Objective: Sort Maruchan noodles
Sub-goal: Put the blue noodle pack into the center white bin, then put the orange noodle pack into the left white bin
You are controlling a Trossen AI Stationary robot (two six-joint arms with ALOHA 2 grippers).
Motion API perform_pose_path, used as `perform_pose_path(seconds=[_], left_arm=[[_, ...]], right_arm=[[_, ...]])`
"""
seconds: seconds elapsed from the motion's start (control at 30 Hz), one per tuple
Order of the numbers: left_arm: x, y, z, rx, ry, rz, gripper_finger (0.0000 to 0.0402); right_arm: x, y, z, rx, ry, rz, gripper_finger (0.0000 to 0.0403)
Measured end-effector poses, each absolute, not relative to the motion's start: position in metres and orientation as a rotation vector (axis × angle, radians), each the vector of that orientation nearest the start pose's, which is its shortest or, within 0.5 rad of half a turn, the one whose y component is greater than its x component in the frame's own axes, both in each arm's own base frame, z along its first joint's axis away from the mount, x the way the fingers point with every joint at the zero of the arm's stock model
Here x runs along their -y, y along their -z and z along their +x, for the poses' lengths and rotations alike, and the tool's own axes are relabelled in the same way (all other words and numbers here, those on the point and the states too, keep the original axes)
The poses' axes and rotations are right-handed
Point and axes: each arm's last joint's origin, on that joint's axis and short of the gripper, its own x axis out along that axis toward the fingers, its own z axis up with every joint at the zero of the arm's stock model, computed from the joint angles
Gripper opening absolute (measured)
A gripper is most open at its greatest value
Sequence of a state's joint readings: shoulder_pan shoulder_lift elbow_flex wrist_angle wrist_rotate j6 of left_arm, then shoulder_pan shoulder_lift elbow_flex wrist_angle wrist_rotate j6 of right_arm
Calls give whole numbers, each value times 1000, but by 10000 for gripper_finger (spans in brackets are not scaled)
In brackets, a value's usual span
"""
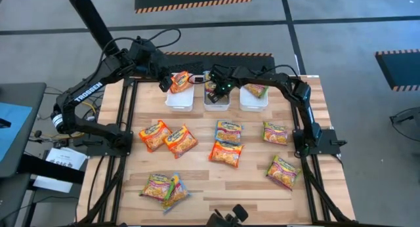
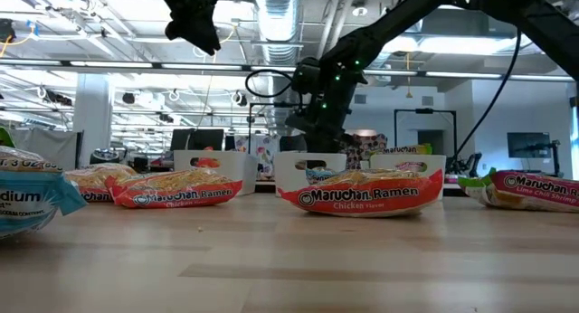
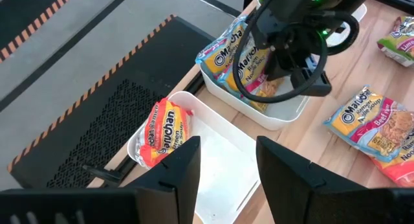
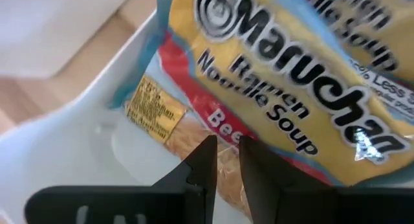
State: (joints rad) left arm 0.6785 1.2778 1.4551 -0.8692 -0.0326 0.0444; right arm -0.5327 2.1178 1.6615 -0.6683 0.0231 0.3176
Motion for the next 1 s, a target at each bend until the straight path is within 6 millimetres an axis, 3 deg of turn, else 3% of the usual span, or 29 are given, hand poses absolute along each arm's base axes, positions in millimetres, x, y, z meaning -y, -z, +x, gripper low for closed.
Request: perform_pose_path(seconds=[0.47, 0.77, 1.0], left_arm=[[-156, -396, 193, -695, -665, -186, 137], [-151, -389, 188, -785, -627, -244, 137], [-146, -381, 181, -892, -597, -294, 137]], right_arm=[[229, -197, 386, -969, 670, 597, 93], [230, -245, 394, -961, 618, 521, 93], [235, -287, 385, -993, 590, 455, 93]])
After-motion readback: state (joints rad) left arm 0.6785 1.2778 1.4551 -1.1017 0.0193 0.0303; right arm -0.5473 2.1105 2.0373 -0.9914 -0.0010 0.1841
